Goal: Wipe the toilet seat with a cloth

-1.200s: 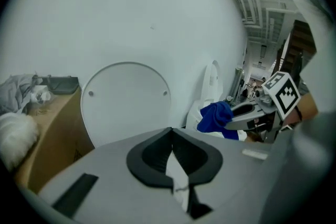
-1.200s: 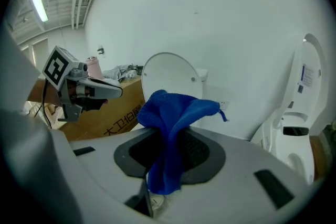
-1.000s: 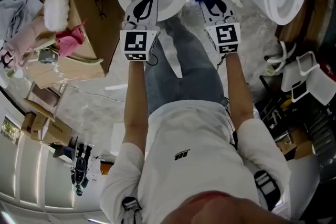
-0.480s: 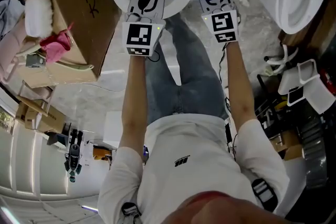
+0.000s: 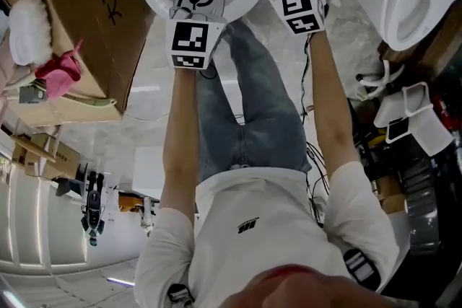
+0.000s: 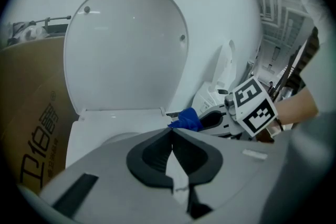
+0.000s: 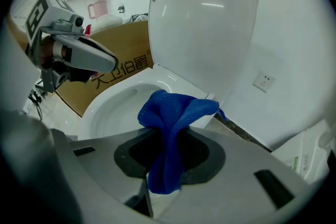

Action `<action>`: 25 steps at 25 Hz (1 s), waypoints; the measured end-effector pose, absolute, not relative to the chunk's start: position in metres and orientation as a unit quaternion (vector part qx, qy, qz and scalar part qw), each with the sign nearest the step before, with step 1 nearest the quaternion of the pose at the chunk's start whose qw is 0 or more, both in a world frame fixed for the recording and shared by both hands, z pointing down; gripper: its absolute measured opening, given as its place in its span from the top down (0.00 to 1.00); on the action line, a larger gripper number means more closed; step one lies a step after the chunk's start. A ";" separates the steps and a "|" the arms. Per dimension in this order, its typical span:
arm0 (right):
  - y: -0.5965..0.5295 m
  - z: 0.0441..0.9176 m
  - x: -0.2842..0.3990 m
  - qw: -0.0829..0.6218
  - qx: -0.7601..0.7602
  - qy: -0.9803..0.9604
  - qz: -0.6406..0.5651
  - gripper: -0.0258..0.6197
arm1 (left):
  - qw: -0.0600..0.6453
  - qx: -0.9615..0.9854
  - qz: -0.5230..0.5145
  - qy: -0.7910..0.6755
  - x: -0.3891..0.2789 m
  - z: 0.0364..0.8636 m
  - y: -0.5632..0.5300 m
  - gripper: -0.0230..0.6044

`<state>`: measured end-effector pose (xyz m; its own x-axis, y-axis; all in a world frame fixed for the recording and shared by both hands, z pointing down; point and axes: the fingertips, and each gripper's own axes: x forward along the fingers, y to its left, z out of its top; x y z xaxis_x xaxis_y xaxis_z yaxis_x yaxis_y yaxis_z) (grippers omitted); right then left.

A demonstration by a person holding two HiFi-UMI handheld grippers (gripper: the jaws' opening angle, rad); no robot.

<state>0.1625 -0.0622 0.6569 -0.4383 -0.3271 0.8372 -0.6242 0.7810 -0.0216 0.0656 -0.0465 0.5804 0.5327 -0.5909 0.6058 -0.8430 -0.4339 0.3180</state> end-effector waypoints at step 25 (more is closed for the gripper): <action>-0.029 0.724 0.149 0.502 0.266 -0.807 0.163 0.82 | 0.351 0.812 0.205 -0.419 0.035 0.616 0.024 0.95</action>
<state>0.1494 -0.0286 0.7245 -0.3545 -0.2658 0.8965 -0.5925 0.8056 0.0045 0.0345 0.0242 0.6164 0.5656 -0.5359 0.6268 -0.8238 -0.4028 0.3989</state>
